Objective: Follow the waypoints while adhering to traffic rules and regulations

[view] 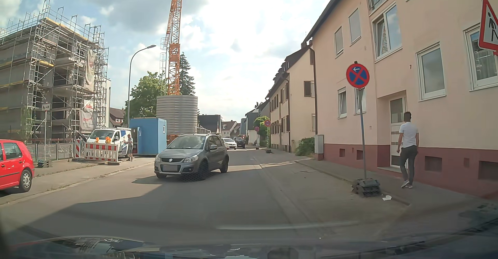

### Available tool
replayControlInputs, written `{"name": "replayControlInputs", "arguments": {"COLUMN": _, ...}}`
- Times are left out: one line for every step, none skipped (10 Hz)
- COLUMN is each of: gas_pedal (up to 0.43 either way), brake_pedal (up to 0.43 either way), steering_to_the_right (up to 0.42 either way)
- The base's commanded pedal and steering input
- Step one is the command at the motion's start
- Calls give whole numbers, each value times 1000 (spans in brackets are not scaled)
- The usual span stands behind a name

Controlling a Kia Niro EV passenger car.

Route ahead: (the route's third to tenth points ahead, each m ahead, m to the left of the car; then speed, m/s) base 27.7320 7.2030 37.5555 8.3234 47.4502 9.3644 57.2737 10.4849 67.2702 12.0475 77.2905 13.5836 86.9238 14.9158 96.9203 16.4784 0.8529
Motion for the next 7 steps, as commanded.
{"name": "replayControlInputs", "arguments": {"gas_pedal": 0, "brake_pedal": 195, "steering_to_the_right": -114}}
{"name": "replayControlInputs", "arguments": {"gas_pedal": 0, "brake_pedal": 183, "steering_to_the_right": -107}}
{"name": "replayControlInputs", "arguments": {"gas_pedal": 0, "brake_pedal": 152, "steering_to_the_right": -100}}
{"name": "replayControlInputs", "arguments": {"gas_pedal": 0, "brake_pedal": 128, "steering_to_the_right": -97}}
{"name": "replayControlInputs", "arguments": {"gas_pedal": 0, "brake_pedal": 134, "steering_to_the_right": -97}}
{"name": "replayControlInputs", "arguments": {"gas_pedal": 0, "brake_pedal": 140, "steering_to_the_right": -96}}
{"name": "replayControlInputs", "arguments": {"gas_pedal": 0, "brake_pedal": 165, "steering_to_the_right": -93}}
